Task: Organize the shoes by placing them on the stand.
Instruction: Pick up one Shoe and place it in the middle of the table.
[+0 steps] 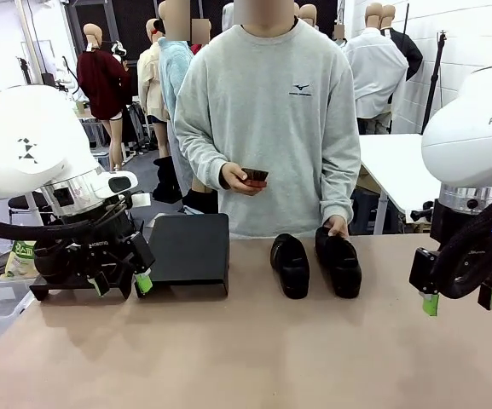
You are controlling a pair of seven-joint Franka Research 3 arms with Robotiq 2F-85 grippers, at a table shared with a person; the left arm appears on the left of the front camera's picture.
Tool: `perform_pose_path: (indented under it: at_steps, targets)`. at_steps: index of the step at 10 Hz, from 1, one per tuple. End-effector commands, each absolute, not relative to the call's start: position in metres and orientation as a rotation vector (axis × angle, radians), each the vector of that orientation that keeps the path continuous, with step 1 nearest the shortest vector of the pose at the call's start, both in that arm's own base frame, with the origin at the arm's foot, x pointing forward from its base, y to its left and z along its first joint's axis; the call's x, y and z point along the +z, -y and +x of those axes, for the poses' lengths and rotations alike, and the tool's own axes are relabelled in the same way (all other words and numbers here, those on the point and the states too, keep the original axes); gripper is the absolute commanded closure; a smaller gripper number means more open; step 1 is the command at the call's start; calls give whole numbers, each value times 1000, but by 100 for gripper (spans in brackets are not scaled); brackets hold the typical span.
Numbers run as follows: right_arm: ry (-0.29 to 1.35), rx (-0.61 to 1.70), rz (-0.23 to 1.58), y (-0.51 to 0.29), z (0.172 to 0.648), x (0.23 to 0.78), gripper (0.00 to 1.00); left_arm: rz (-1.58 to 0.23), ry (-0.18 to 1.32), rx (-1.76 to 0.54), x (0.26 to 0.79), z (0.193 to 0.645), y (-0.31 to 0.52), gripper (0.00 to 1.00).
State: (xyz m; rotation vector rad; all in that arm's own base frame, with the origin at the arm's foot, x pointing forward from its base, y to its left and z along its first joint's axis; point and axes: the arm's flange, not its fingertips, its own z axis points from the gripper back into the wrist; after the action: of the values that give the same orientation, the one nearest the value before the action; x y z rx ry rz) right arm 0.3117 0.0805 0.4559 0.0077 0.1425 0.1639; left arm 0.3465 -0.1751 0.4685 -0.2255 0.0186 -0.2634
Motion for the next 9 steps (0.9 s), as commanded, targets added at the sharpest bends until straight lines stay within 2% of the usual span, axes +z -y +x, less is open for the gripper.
perform_pose_path:
  at_steps: [1,4,6,9]
  targets:
    - [-162,162,-13,-80,323,458,0,-231,-25,-271,468,346,175,0]
    - [-161,231,32,-94,339,454,0,-231,-25,-271,468,346,175,0]
    - [-101,349,84,-136,372,452,0,-231,-25,-271,468,346,175,0]
    - [-20,403,91,-195,422,451,0,-231,-25,-271,468,346,175,0]
